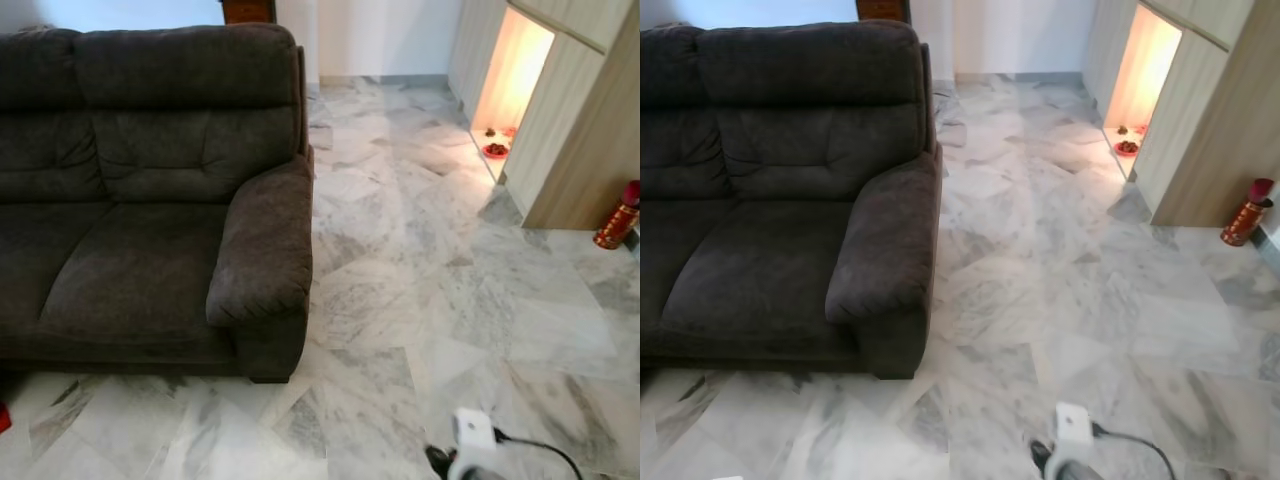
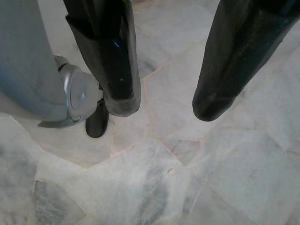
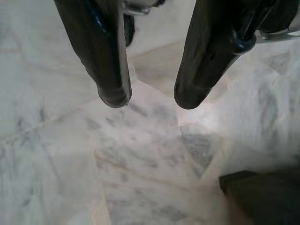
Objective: Move the pillow to the sofa from floor
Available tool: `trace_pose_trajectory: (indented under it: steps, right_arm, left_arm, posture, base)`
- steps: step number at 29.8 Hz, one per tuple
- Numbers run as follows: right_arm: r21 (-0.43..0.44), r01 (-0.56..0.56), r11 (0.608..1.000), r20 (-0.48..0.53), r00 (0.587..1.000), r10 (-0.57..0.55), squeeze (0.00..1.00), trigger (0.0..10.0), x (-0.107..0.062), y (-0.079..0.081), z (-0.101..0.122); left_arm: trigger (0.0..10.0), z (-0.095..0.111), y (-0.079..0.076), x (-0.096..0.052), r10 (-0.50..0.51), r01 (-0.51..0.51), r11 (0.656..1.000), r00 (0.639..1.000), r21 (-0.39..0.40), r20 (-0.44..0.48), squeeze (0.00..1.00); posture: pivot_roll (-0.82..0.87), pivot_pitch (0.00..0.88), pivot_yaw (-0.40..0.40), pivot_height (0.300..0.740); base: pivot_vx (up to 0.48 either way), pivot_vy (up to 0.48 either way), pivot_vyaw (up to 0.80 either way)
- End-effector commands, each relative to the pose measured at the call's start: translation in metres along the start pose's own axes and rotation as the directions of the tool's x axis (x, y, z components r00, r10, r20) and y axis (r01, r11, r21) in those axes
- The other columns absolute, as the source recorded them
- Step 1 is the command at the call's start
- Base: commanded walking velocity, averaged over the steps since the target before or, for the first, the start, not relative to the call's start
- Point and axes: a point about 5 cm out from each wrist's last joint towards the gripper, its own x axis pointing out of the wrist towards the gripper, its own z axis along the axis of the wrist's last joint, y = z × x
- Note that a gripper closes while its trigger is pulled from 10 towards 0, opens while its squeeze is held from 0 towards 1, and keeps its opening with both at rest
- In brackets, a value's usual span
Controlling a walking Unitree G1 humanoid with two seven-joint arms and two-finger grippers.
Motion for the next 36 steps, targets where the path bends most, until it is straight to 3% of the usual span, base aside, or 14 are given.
trace_pose_trajectory:
  steps: [1, 36]
  right_arm:
    - [0.008, -0.038, 0.999, 0.007, 0.999, 0.038, 0.0, 10.0, 0.0025, 0.014, 0.0027]
    - [0.007, -0.041, 0.999, 0.009, 0.999, 0.041, 0.0, 10.0, 0.003, 0.0165, 0.0042]
  left_arm:
    - [10.0, -0.0036, 0.0059, -0.001, 0.018, -0.018, 1.0, 1.0, -0.003, -0.025, 0.0]
    - [10.0, -0.0014, 0.0082, -0.0007, 0.024, -0.024, 1.0, 0.999, 0.001, -0.022, 0.0]
  posture:
    - [0.03, 0.04, 0.032, 0.74]
    - [0.04, 0.074, 0.041, 0.74]
  base:
    - [0.0, 0.439, 0.0]
    - [0.0, 0.426, 0.0]
